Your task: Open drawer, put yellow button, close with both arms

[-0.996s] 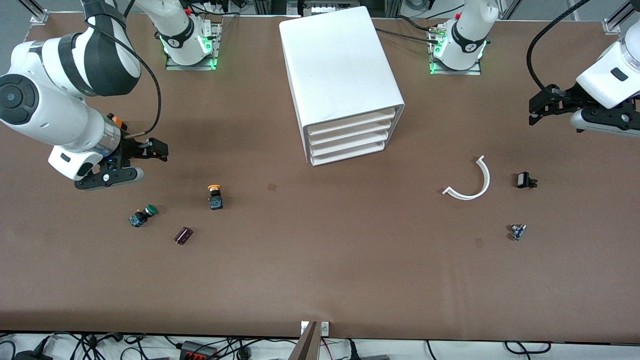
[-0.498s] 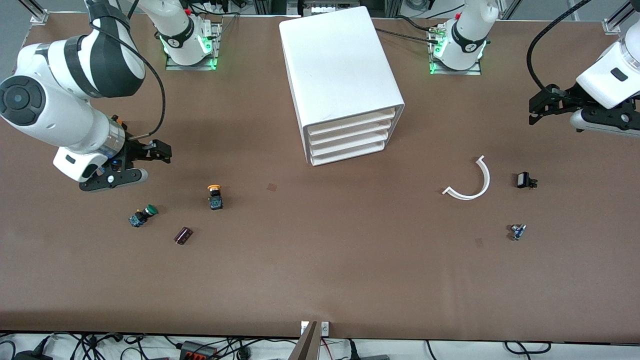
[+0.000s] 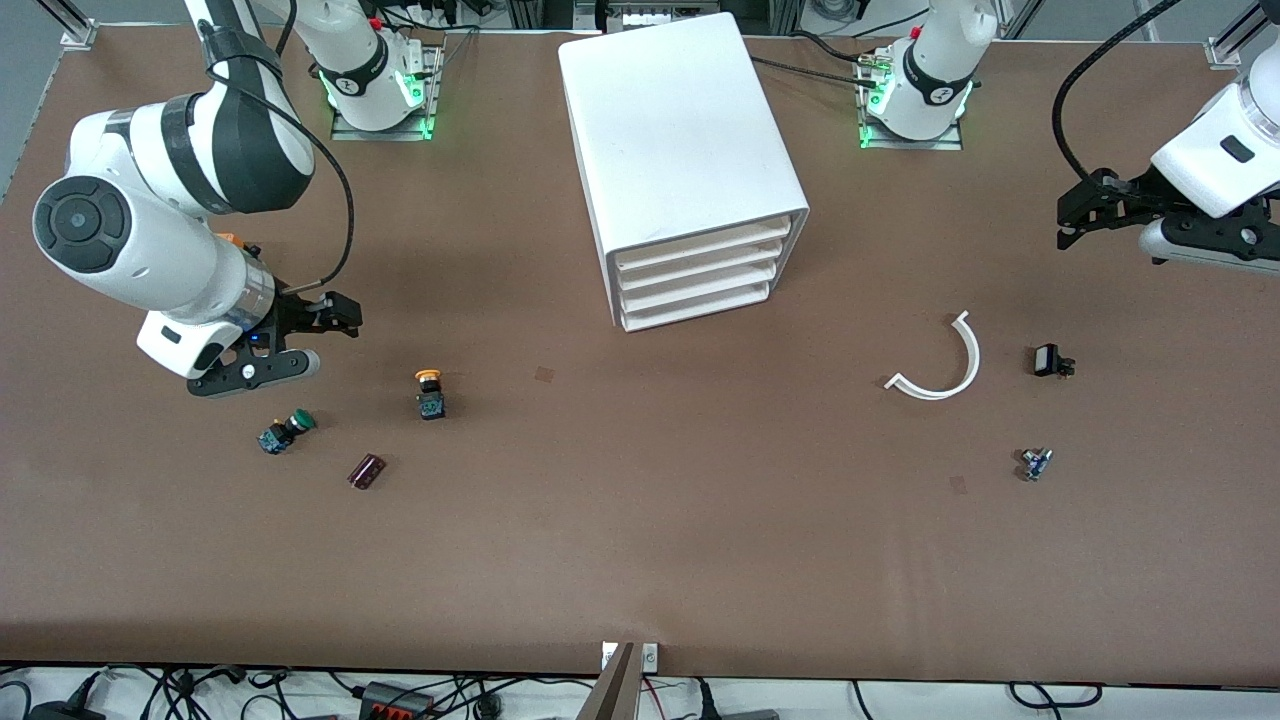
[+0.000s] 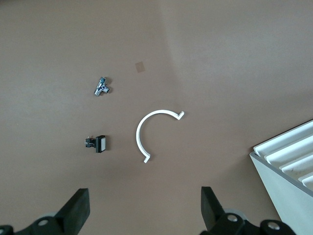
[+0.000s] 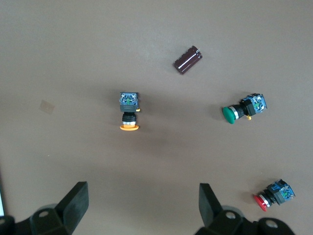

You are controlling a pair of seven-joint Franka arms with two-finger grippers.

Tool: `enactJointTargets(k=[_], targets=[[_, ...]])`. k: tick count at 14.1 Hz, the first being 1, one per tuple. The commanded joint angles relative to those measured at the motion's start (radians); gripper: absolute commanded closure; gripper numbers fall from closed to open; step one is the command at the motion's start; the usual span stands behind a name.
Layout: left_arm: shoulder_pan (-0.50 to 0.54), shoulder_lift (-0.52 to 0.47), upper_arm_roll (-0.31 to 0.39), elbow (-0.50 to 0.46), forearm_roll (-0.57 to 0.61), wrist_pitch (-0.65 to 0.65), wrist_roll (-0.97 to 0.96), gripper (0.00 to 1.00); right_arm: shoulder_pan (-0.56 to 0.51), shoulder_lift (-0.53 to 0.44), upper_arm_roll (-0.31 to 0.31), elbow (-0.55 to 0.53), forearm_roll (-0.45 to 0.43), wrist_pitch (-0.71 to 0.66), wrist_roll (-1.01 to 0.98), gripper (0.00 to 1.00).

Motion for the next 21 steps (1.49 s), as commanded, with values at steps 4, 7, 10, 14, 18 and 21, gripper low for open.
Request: enactJointTargets(k=[4, 7, 10, 14, 18, 21], targets=[[0.004, 0.012, -0.003, 0.036, -0.004, -0.023, -0.008, 0.00, 0.003, 0.020, -0.006, 0.020, 0.080, 0.000, 0.006, 0.00], [0.004, 0.012, -0.003, 0.036, -0.004, -0.023, -0.008, 0.00, 0.012, 0.086, -0.006, 0.046, 0.097, 0.016, 0.006, 0.00], [0.002, 0.012, -0.003, 0.036, -0.004, -0.023, -0.008, 0.00, 0.035, 0.147, -0.006, 0.086, 0.097, 0.026, 0.009, 0.00], [0.002, 0.012, -0.003, 0.036, -0.004, -0.023, -0.008, 0.00, 0.057, 0.186, -0.004, 0.098, 0.099, 0.062, 0.036, 0.00], [0.001, 0.011, -0.003, 0.036, -0.004, -0.023, -0.010, 0.00, 0.072, 0.250, -0.004, 0.100, 0.099, 0.134, 0.055, 0.00], [0.002, 0.011, -0.003, 0.036, -0.004, -0.023, -0.008, 0.00, 0.092, 0.281, -0.009, 0.094, 0.081, 0.151, 0.063, 0.00]])
